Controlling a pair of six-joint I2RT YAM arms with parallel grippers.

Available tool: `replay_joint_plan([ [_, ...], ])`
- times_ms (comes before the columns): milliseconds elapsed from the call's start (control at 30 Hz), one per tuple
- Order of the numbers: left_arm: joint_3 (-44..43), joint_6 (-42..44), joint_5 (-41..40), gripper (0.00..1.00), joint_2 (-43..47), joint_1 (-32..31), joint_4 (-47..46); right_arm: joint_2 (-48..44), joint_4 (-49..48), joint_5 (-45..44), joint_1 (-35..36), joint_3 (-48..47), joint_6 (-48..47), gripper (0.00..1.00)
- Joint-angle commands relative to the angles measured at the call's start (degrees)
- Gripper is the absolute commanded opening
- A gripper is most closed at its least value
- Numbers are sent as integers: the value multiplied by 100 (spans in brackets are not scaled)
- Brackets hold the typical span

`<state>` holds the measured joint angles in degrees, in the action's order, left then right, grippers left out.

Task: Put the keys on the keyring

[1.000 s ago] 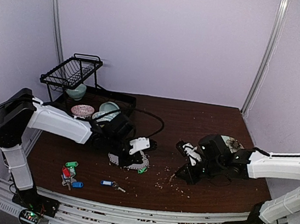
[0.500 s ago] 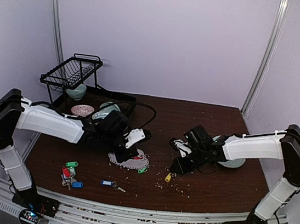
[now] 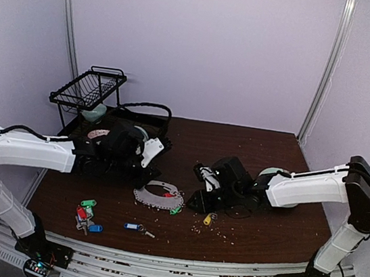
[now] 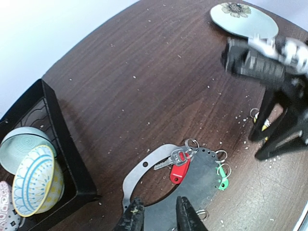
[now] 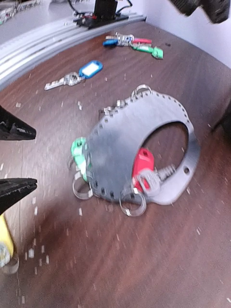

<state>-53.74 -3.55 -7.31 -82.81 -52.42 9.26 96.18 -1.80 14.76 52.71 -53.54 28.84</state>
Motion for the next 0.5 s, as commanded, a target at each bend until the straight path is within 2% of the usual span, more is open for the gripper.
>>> replay_joint_plan([
  [0, -36, -34, -181, 26, 312, 30, 213, 329, -890, 45, 177, 165, 998, 28],
  [200, -126, -15, -194, 26, 480, 24, 374, 743, -1174, 238, 245, 237, 1379, 29],
  [467, -70, 6, -353, 26, 666, 30, 405, 1257, -1060, 103, 232, -90, 1371, 29],
])
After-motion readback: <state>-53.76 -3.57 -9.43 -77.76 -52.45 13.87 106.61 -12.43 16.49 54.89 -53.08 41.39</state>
